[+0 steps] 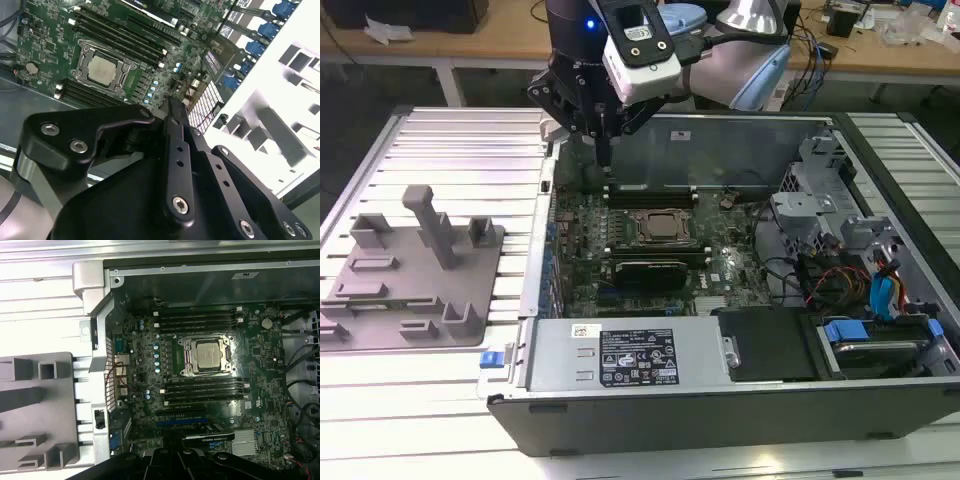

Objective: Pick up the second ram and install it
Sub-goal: 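Reach for the second ram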

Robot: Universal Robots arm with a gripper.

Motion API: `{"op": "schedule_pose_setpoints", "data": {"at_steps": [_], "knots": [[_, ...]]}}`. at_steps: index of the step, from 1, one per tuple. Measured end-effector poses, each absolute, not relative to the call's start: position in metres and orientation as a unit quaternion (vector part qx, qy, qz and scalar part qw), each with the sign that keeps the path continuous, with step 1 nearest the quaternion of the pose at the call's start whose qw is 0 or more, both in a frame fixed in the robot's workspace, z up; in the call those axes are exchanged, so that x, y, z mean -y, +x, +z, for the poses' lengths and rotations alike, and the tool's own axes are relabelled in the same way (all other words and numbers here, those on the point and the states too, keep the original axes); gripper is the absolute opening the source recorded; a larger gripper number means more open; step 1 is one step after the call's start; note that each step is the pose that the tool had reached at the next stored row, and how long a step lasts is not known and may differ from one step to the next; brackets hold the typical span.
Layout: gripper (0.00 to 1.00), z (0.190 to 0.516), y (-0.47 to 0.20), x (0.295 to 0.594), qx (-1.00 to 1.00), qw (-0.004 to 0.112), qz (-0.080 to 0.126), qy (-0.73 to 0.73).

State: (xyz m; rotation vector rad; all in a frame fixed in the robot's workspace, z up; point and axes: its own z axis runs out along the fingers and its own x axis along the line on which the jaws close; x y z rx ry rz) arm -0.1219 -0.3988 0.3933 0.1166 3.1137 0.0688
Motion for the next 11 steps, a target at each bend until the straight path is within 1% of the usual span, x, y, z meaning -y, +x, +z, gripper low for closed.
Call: {"op": "schedule_pose_setpoints", "data": {"at_steps": [11], "knots": [[0.08,0.3933,-0.1244,0.3989,-0.999,0.013,0.022,0.037]]}}
